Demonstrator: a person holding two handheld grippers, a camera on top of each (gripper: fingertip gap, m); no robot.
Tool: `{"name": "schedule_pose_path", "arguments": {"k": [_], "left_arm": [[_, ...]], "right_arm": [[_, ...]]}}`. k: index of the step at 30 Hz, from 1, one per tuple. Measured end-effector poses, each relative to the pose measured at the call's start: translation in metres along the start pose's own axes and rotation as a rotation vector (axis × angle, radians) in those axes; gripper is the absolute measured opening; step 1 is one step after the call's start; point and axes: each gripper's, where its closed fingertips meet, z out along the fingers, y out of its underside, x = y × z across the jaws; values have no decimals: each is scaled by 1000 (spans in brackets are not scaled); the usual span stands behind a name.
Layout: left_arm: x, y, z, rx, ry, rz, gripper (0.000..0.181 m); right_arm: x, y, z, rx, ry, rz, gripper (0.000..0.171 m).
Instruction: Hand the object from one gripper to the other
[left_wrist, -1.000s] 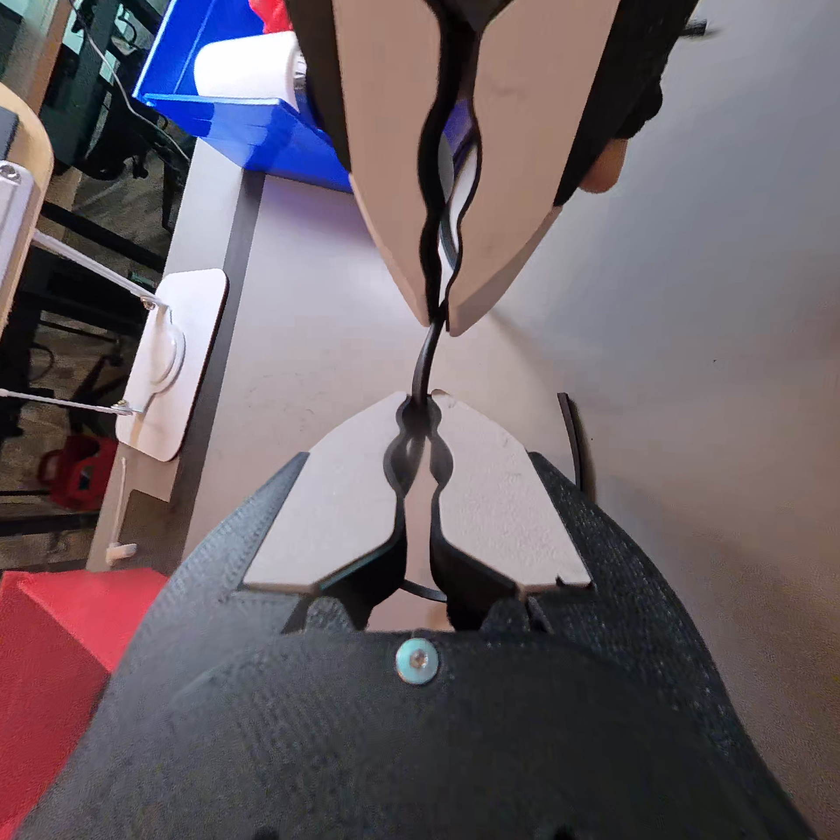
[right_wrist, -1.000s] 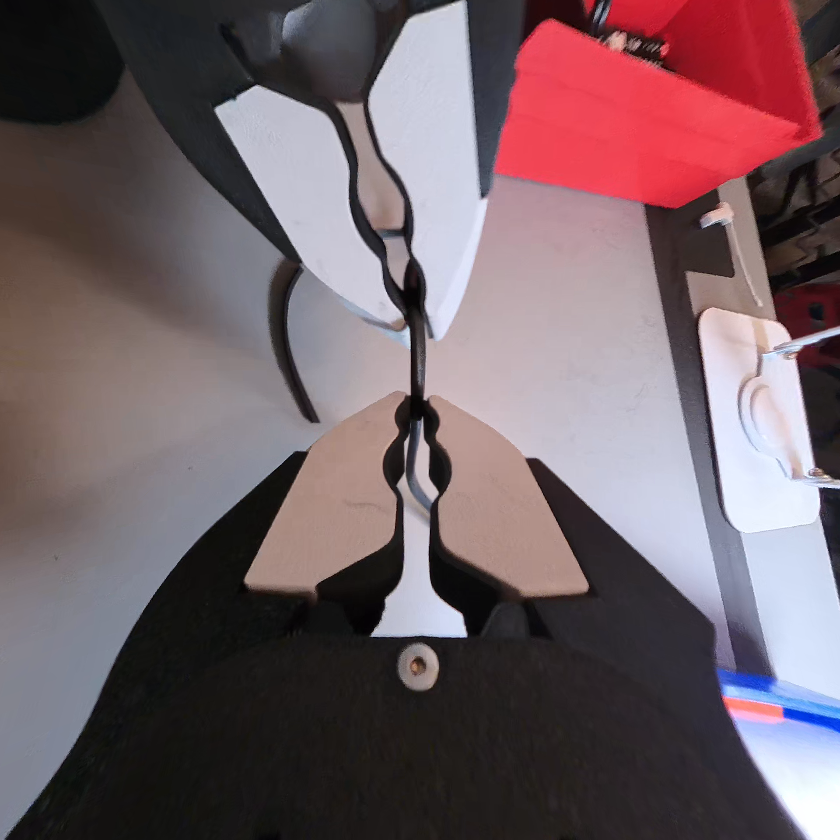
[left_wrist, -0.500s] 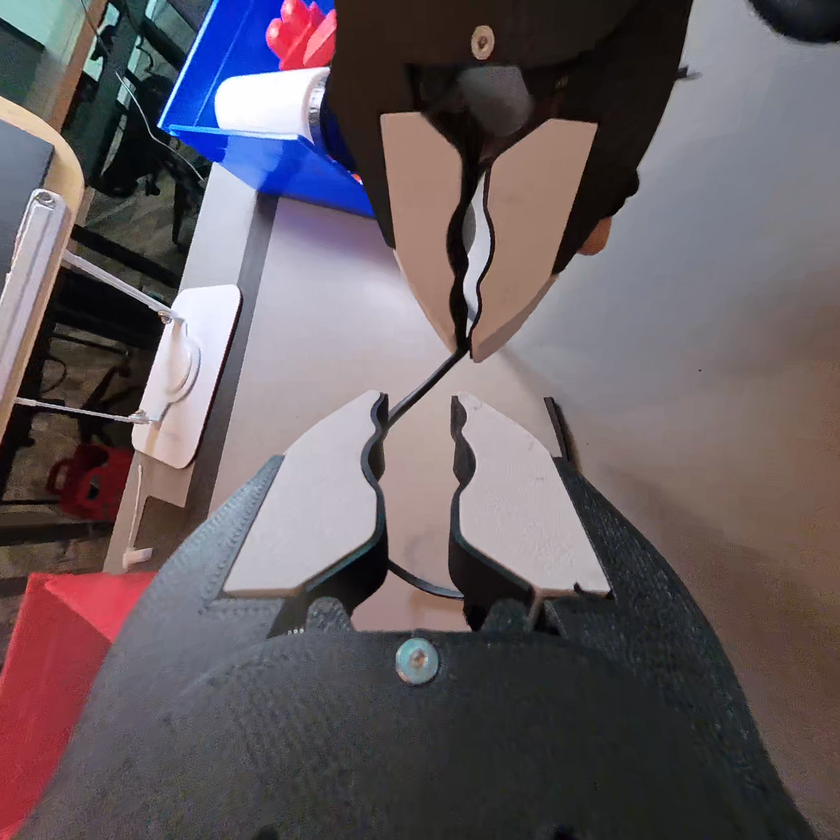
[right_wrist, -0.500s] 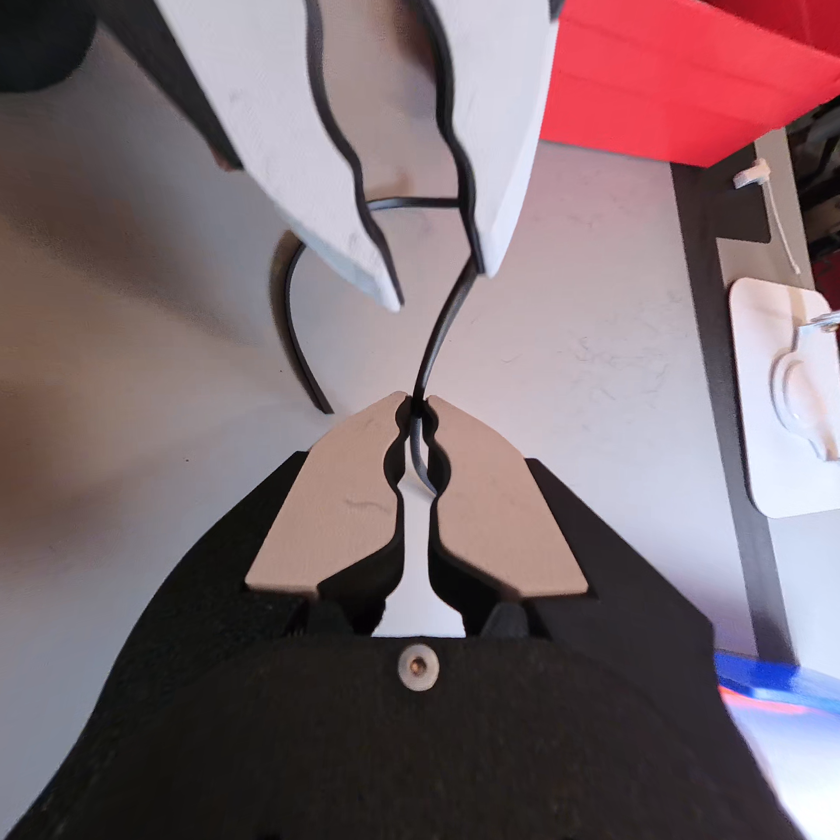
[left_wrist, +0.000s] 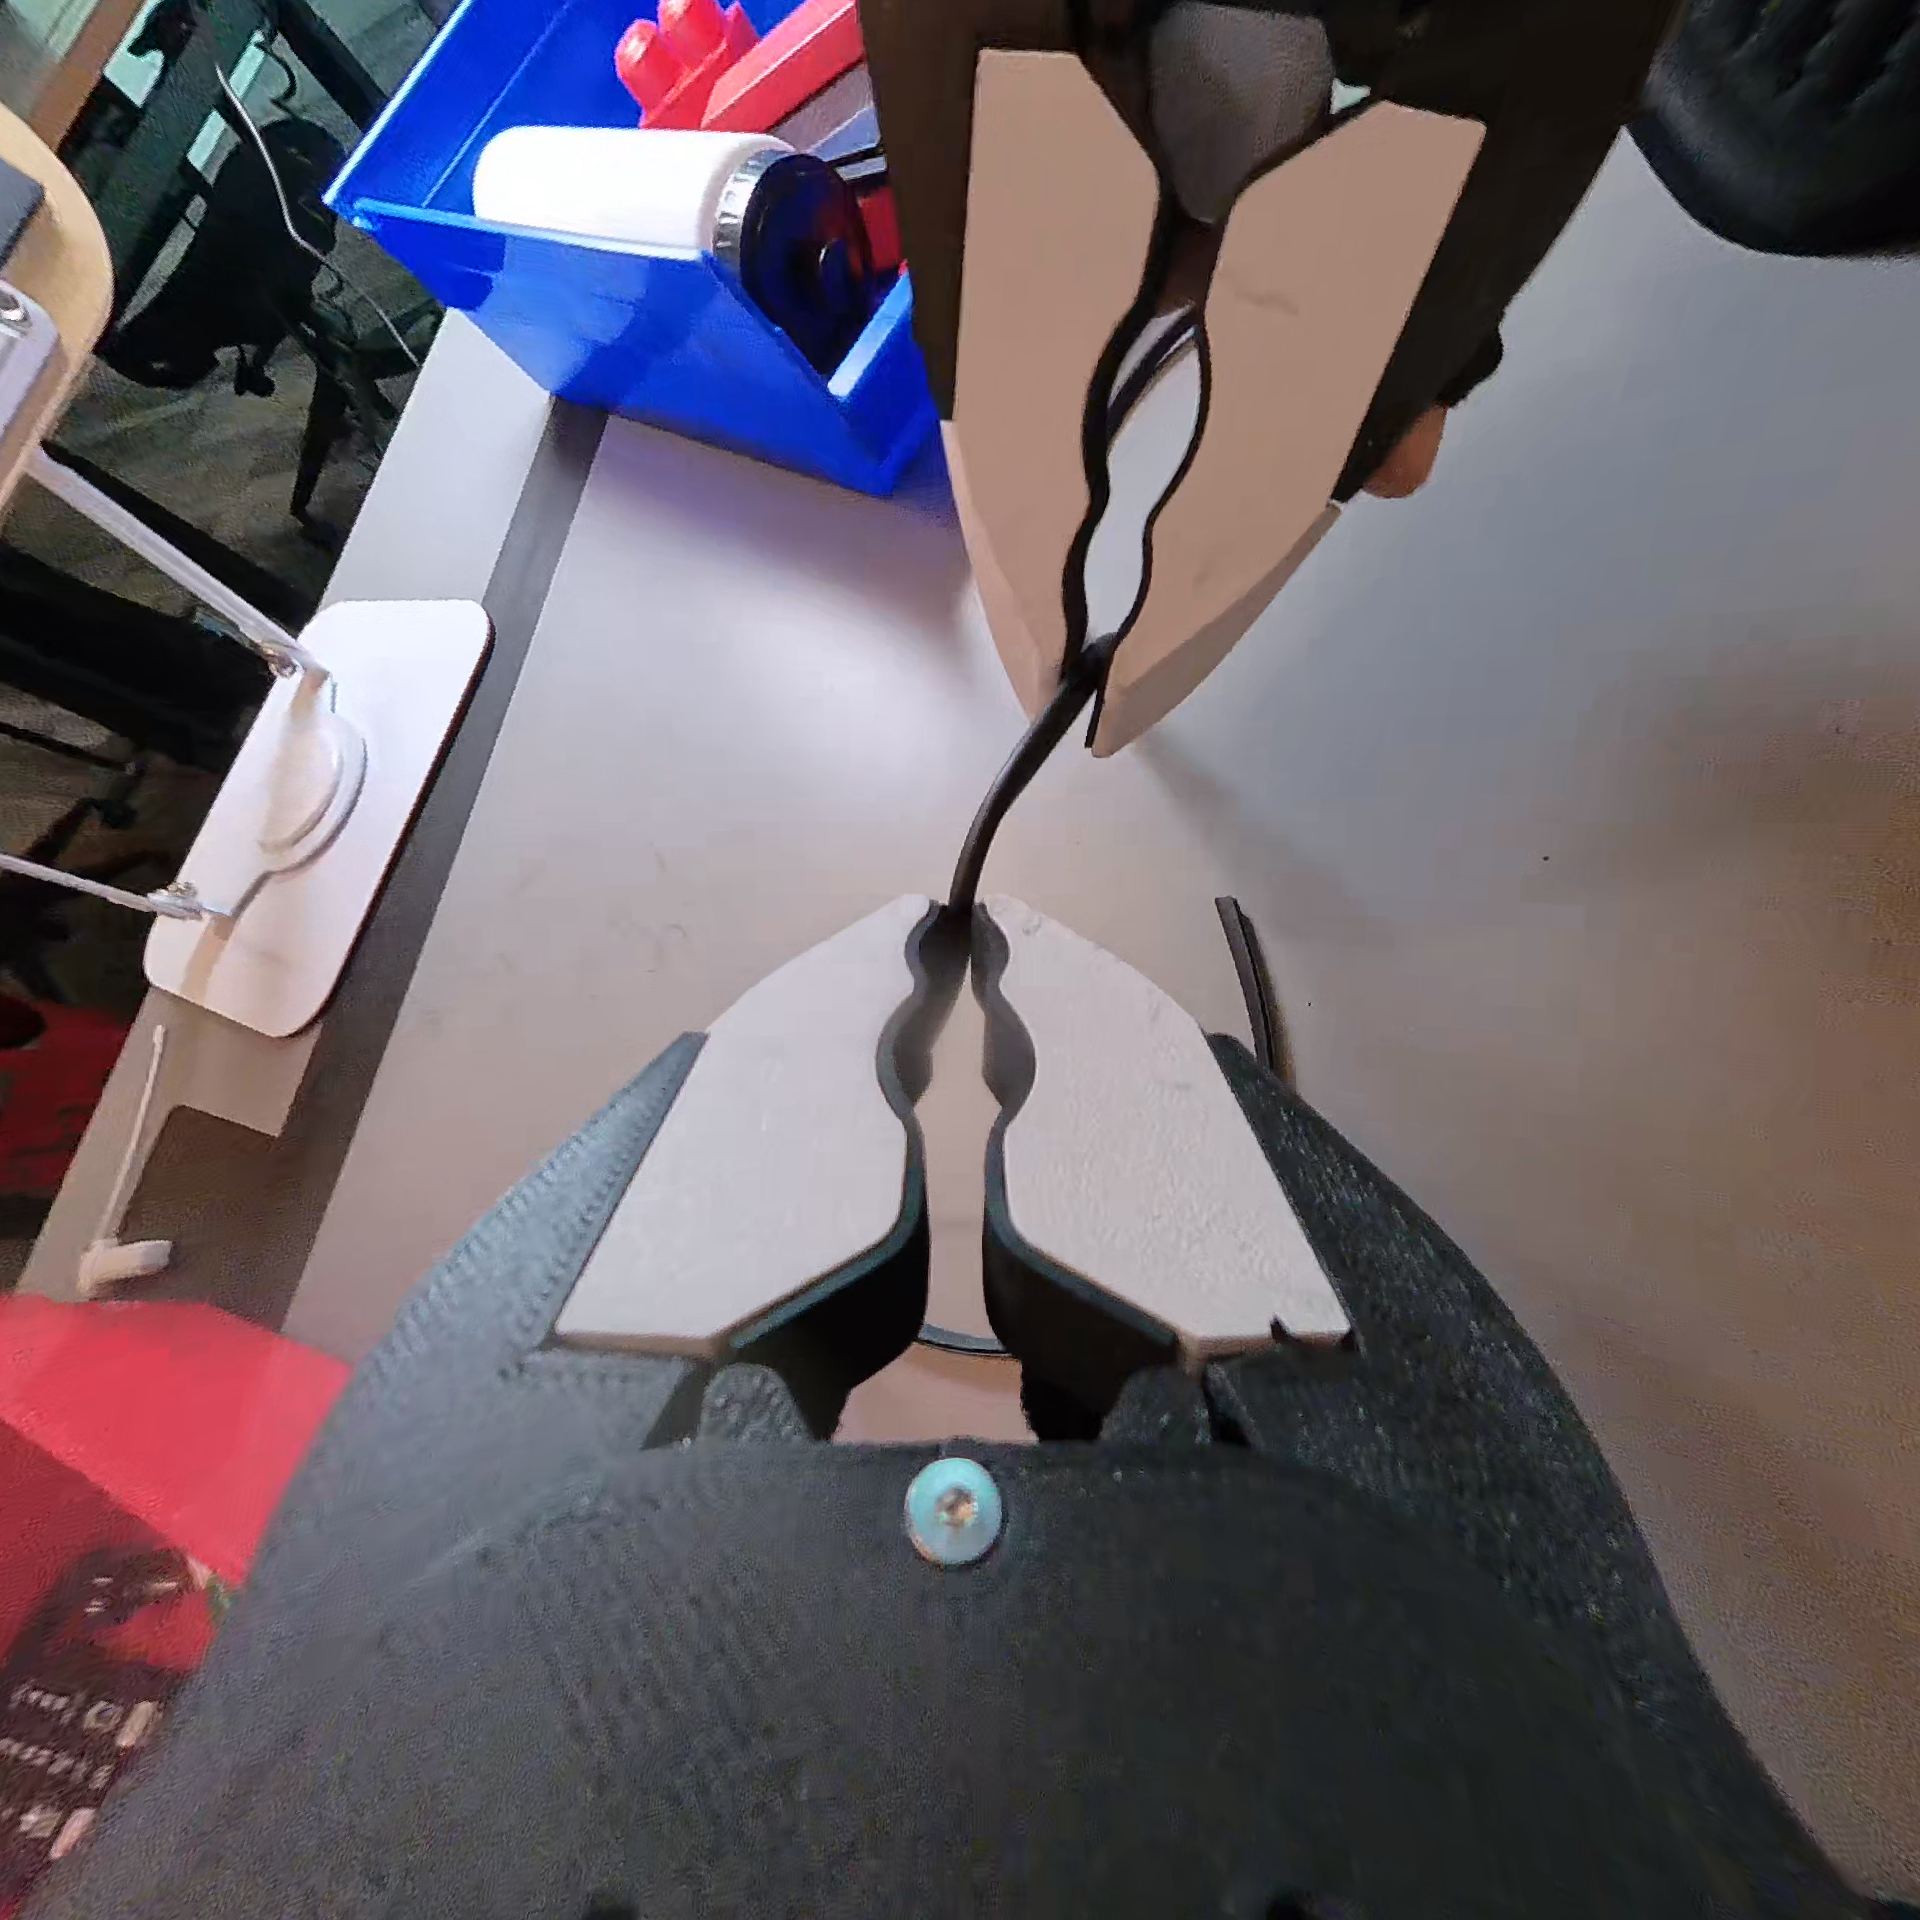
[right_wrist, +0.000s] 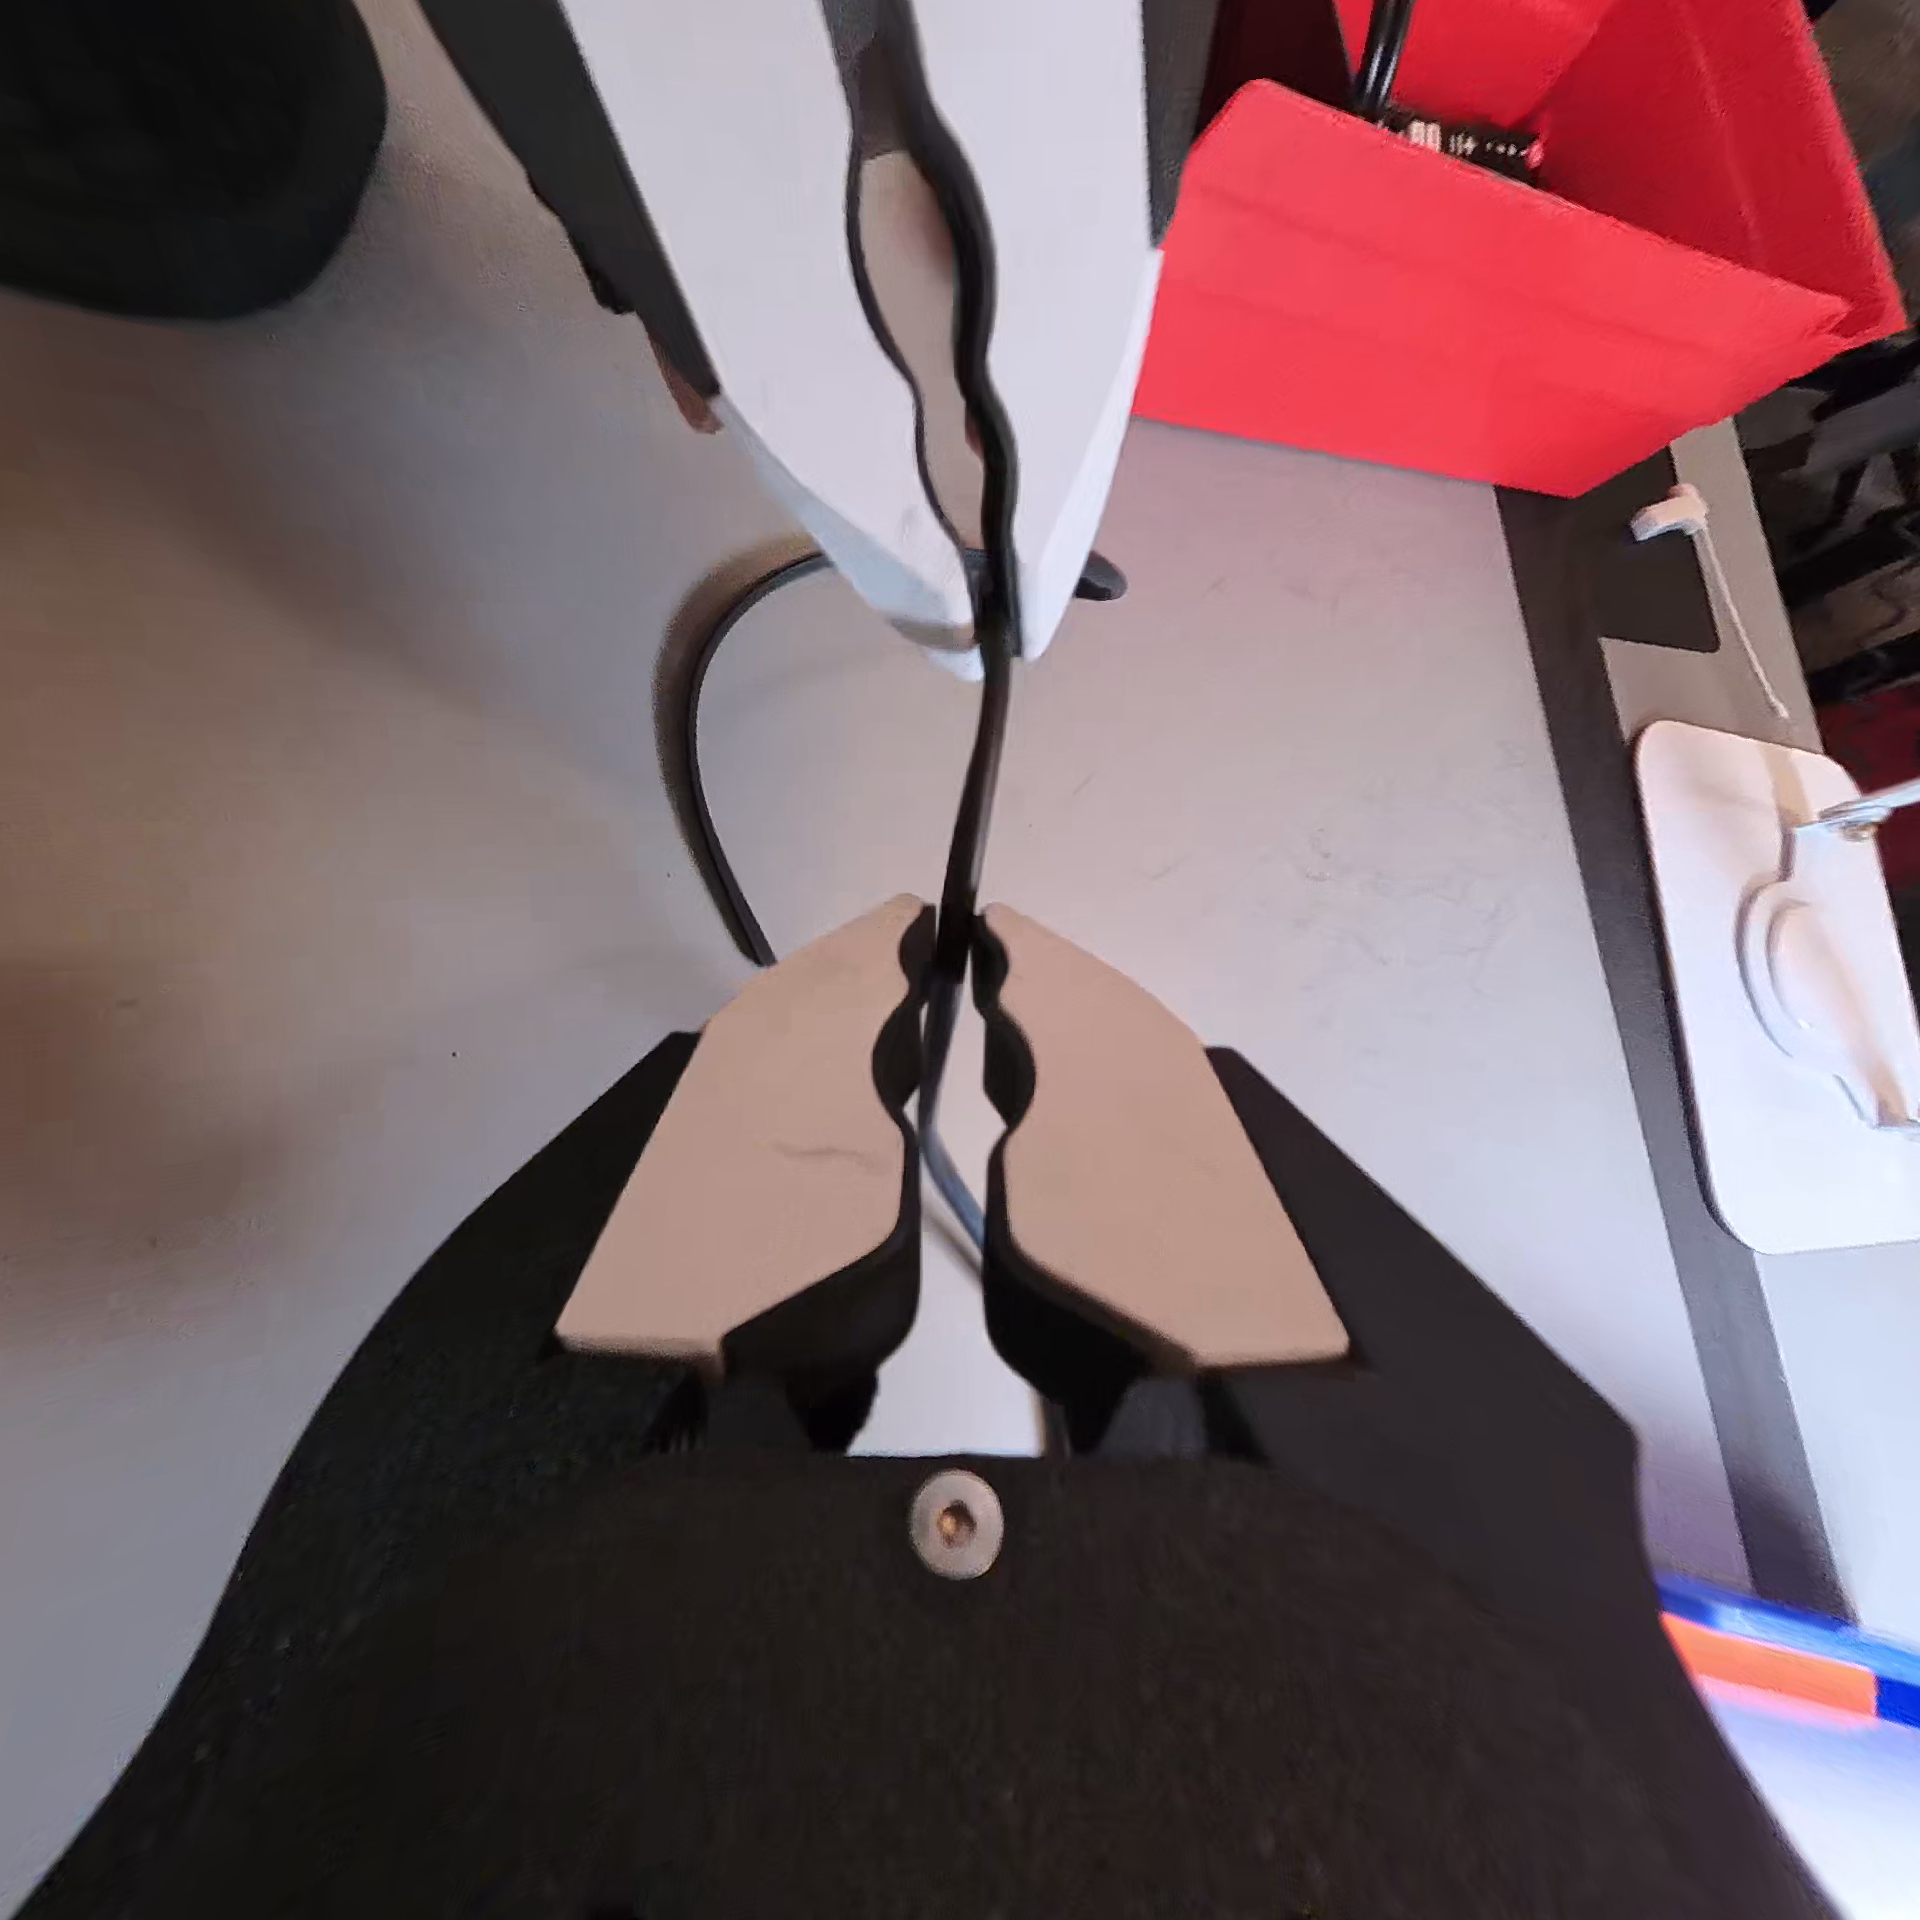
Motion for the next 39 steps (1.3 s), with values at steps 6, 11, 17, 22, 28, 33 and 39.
{"name": "schedule_pose_path", "arguments": {"k": [6, 11, 17, 22, 28, 33, 39], "left_arm": [[-2, 0, -2, -41, -48, 56, 25], [15, -11, 10, -51, -33, 196, 15], [16, -5, 7, -50, -6, 168, 4], [7, 1, -2, -20, 13, 74, 8], [12, -2, 3, -43, 9, 91, 32], [26, -8, 12, -46, 21, 193, 6], [16, 1, 2, -38, 17, 125, 5]], "right_arm": [[-3, 1, 3, -60, 2, 17, 4], [-16, -1, 11, -97, -32, -1, 4], [-7, -12, 0, 1, -7, 13, 6], [0, 9, 6, -21, -3, -1, 5], [-8, -1, 7, -37, -17, -30, 0], [-20, -5, 12, -55, -35, -70, 0], [-5, -2, -2, 6, -12, -32, 15]]}}
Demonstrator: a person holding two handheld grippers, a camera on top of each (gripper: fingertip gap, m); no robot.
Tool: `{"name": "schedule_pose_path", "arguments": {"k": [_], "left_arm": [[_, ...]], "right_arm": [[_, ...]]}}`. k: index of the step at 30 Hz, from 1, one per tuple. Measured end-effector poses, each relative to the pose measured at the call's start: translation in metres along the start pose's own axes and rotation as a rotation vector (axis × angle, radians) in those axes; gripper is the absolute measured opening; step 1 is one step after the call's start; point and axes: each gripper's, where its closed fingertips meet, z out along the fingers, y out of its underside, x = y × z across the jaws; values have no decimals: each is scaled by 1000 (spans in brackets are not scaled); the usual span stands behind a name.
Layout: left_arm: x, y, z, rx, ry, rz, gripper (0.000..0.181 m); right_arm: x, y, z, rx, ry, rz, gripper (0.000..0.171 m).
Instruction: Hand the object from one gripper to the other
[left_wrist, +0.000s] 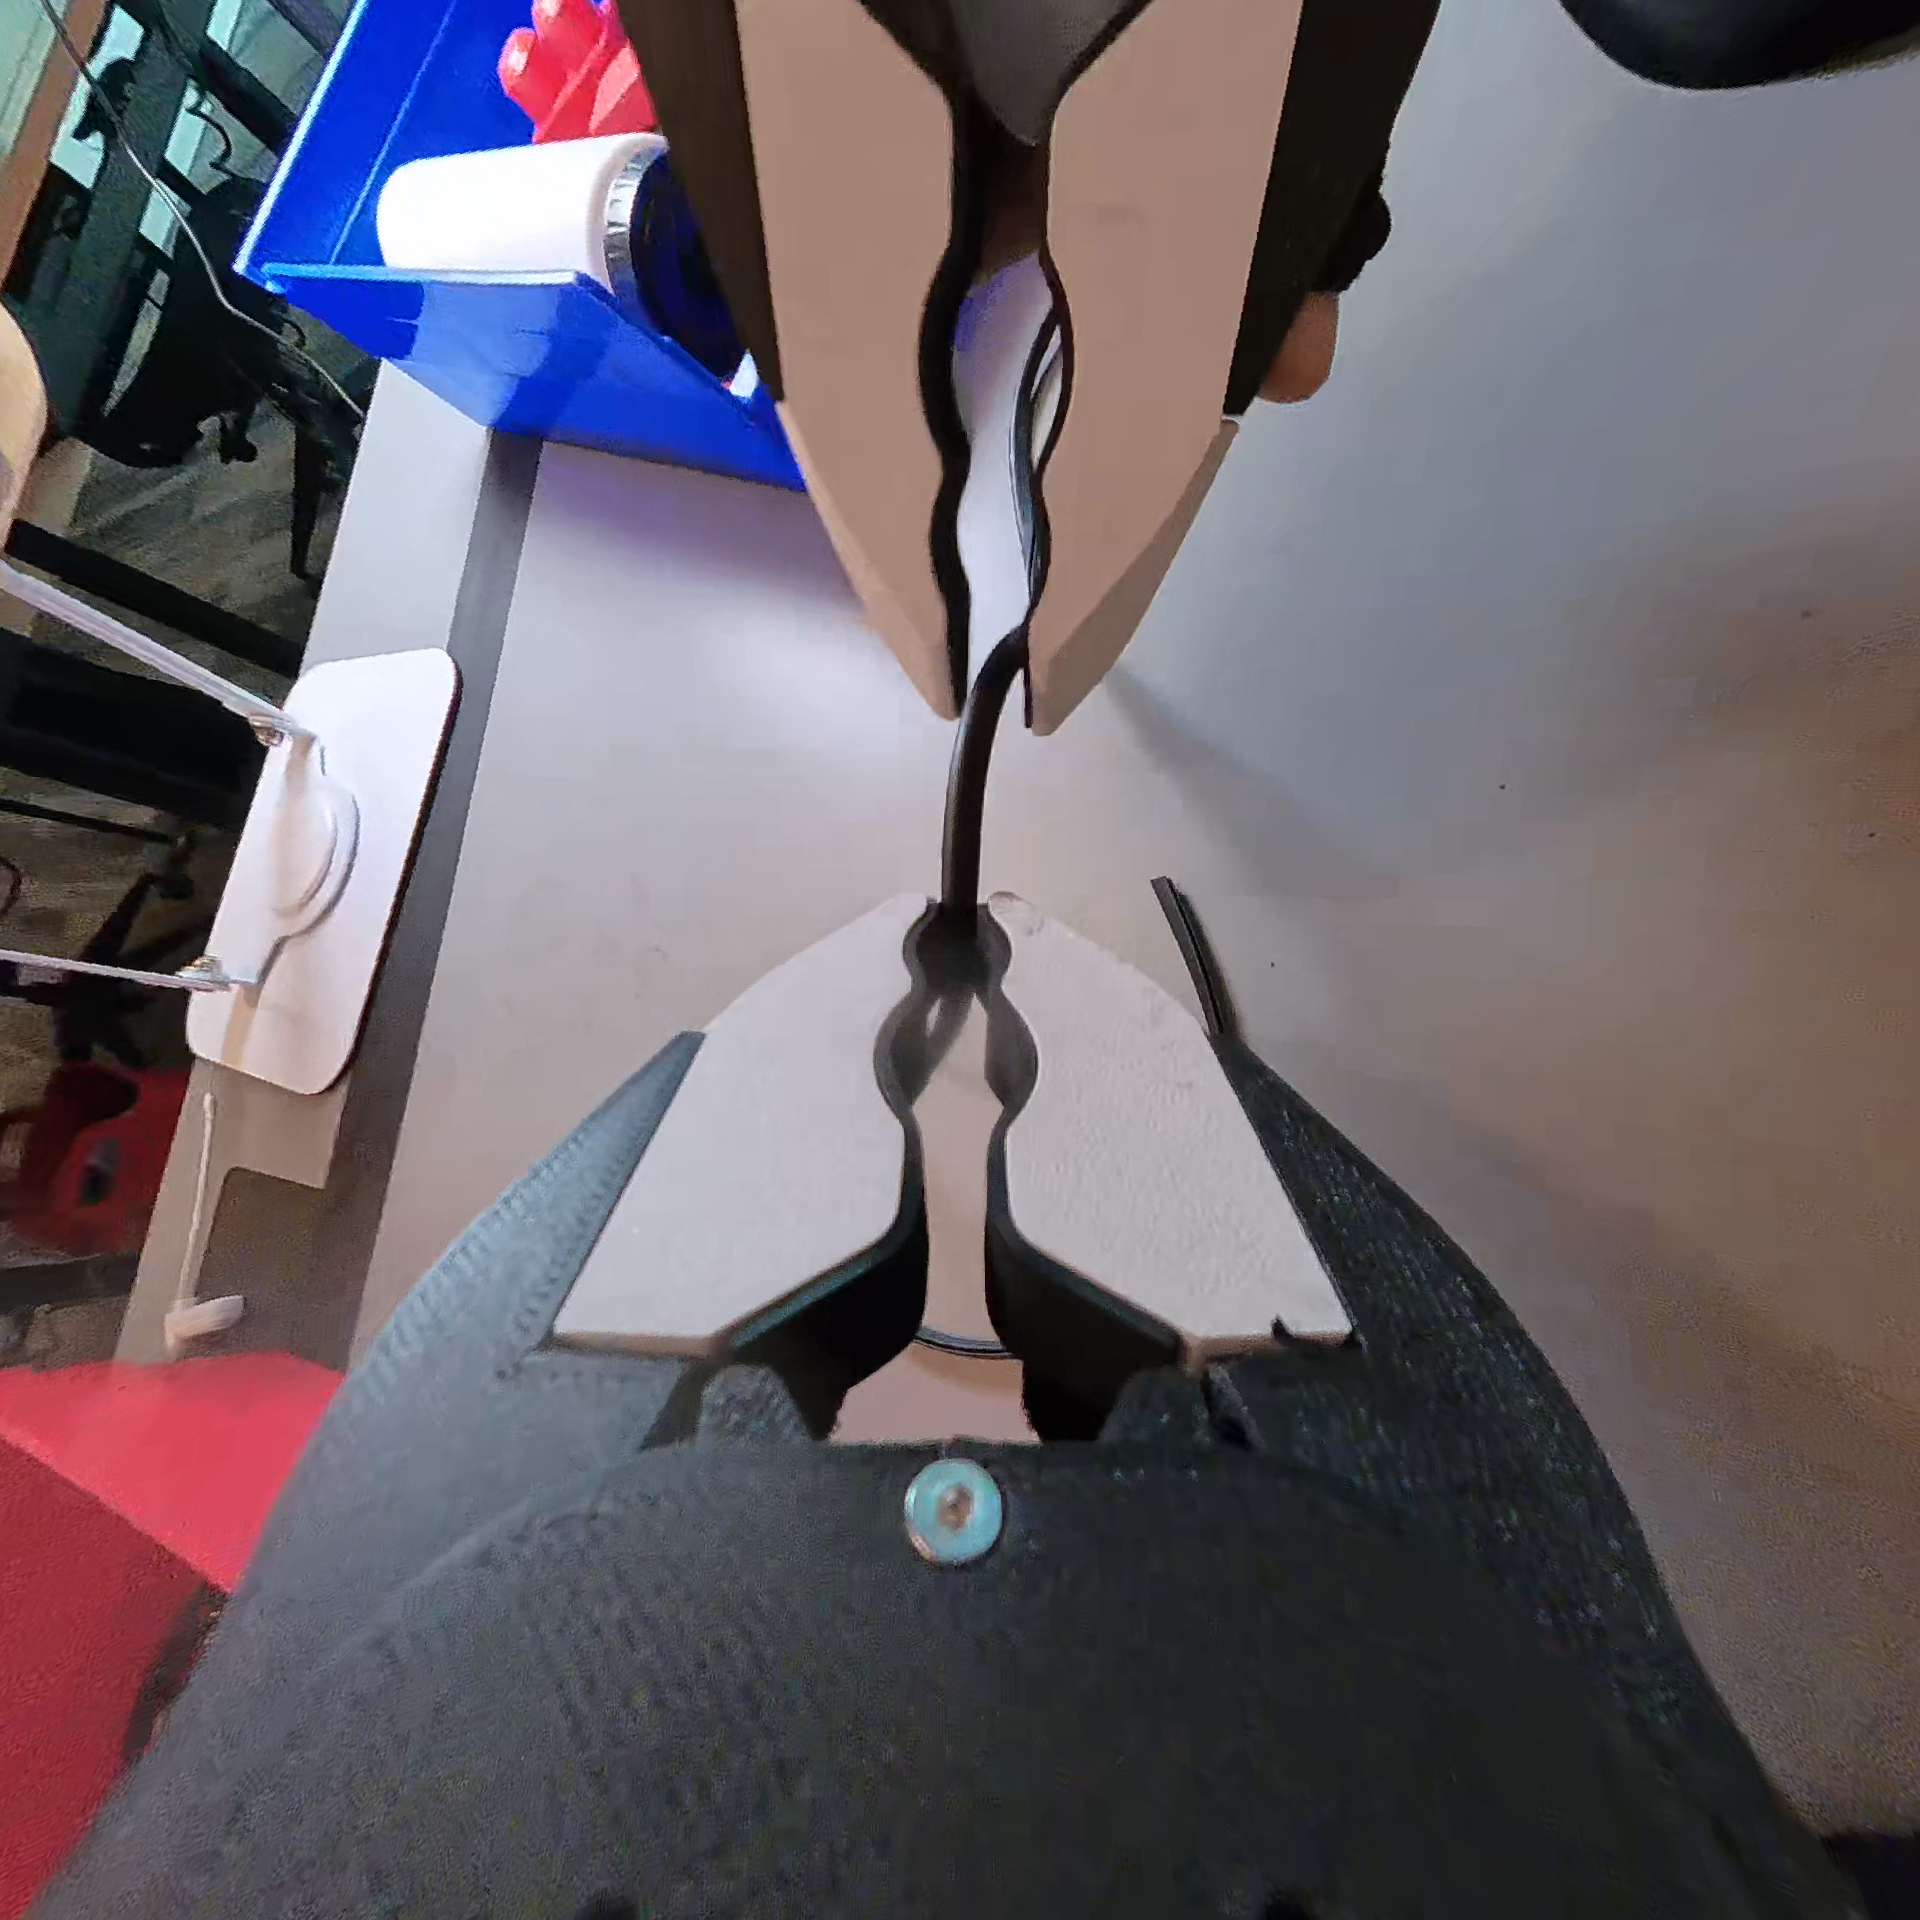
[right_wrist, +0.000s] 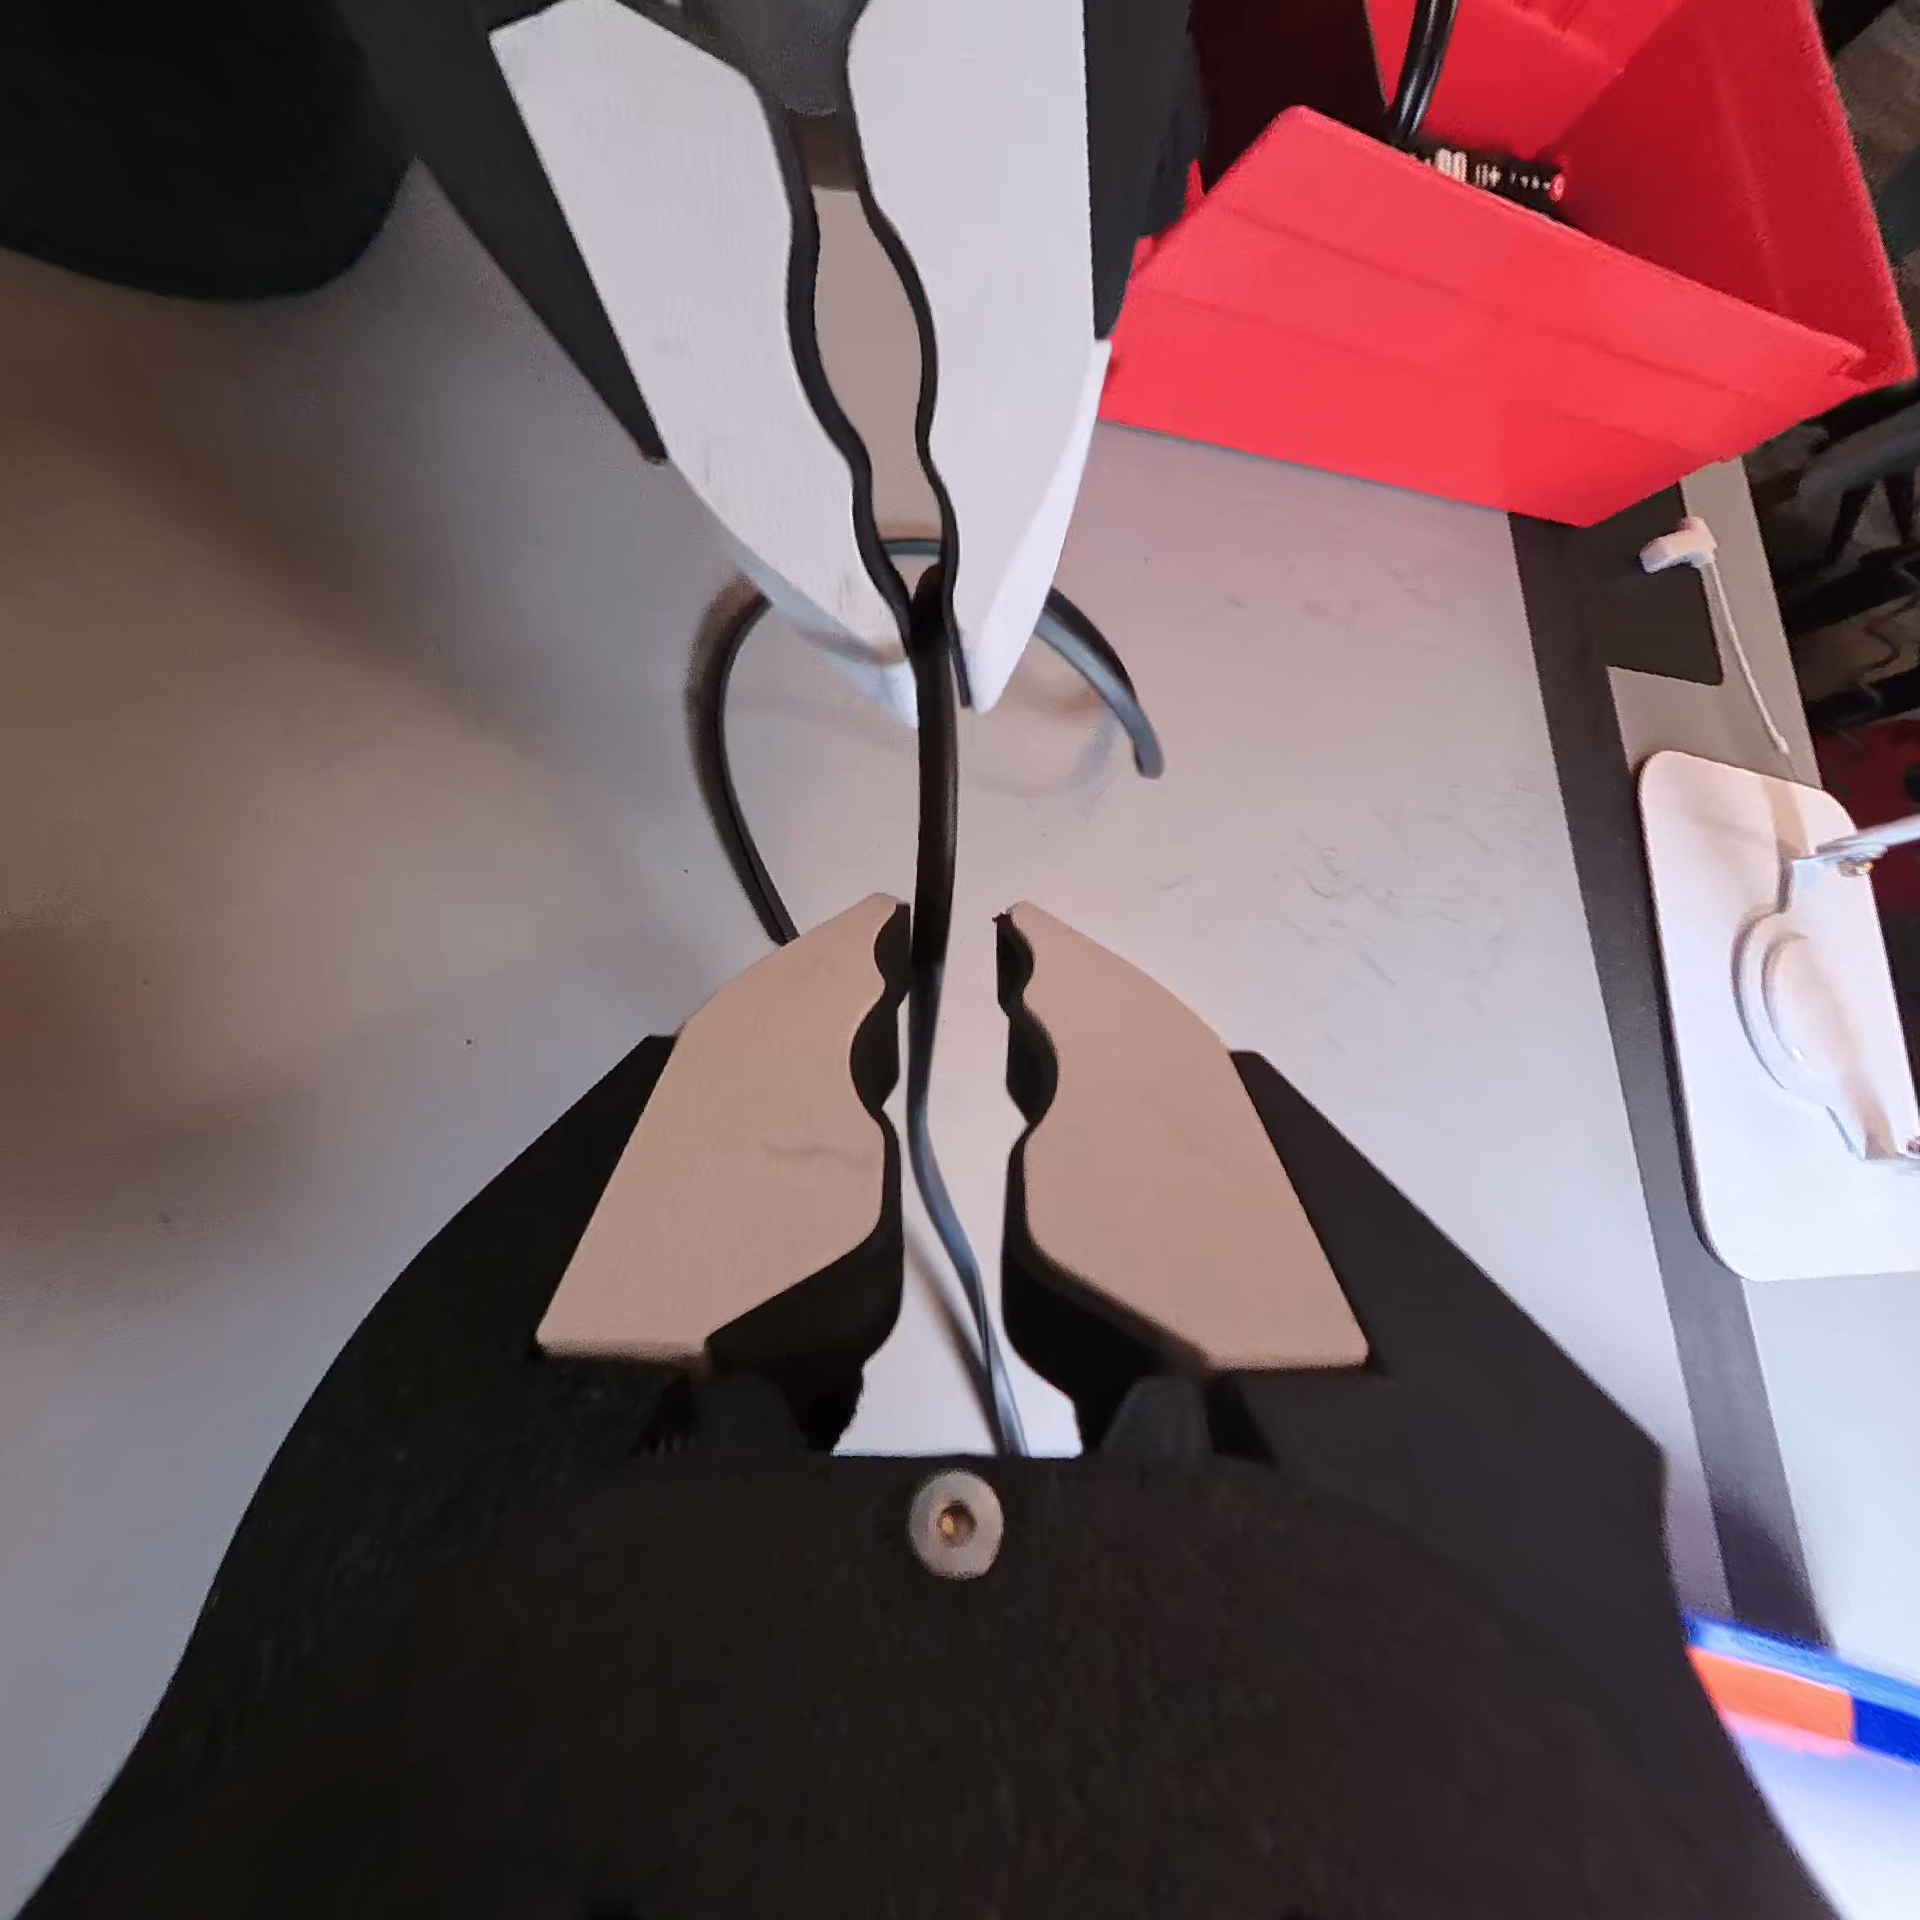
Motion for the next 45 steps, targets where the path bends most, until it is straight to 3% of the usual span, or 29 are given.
{"name": "schedule_pose_path", "arguments": {"k": [3, 7, 9, 12, 14, 17, 22, 26, 28, 31, 34, 36, 39, 41, 43, 45], "left_arm": [[1, 9, 2, -34, 16, -12, 6], [-1, 3, 0, -39, -15, -1, 31], [5, -9, 1, -14, -7, 41, 28], [13, -8, 7, -44, -1, 106, 6], [14, -6, 6, -43, 10, 95, 6], [7, 0, -1, -43, 4, 61, 6], [6, 11, -1, -49, 36, 11, 6], [4, 4, 0, -51, 3, 23, 26], [10, -9, 2, -13, 13, 51, 24], [11, -5, 10, -42, -12, 102, 6], [10, 2, 7, -48, 11, 72, 4], [5, 5, 2, -43, 3, 53, 4], [1, 5, -2, -25, 4, 21, 5], [-1, 11, -2, -53, -7, 19, 10], [-5, 7, -2, -53, -52, 33, 29], [-3, -6, -2, -23, -64, 65, 27]], "right_arm": [[-5, -4, 3, 27, -26, -1, 5], [-9, -2, 5, -26, -24, -40, 5], [-13, -3, 8, -37, -25, -60, 5], [-16, -7, 12, -38, -17, -86, 5], [-15, -9, 9, -15, -11, -90, 5], [-10, 1, 3, -25, -24, -66, 21], [-9, 6, 12, -12, -33, -64, 5], [-11, 3, 9, -28, -32, -73, 4], [-15, 2, 11, -34, -38, -85, 5], [-17, -5, 12, -16, -30, -102, 5], [-11, -6, 6, 2, -4, -106, 6], [-5, 2, 3, -14, 6, -91, 16], [-4, 9, 7, -19, 2, -78, 5], [-5, 6, 9, -18, 5, -88, 5], [-6, 1, 8, -19, 9, -96, 5], [-8, 1, 9, -43, 17, -114, 5]]}}
